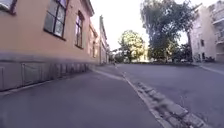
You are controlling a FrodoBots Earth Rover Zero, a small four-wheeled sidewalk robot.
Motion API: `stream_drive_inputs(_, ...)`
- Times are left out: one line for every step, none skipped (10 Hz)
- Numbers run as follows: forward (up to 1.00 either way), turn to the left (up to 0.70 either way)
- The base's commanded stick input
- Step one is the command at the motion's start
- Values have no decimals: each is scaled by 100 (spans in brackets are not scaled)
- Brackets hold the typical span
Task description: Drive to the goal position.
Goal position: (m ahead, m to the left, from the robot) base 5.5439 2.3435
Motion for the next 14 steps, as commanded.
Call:
stream_drive_inputs(50,0)
stream_drive_inputs(50,0)
stream_drive_inputs(50,0)
stream_drive_inputs(50,0)
stream_drive_inputs(50,0)
stream_drive_inputs(50,0)
stream_drive_inputs(50,0)
stream_drive_inputs(50,0)
stream_drive_inputs(50,0)
stream_drive_inputs(50,0)
stream_drive_inputs(50,0)
stream_drive_inputs(50,0)
stream_drive_inputs(50,0)
stream_drive_inputs(50,0)
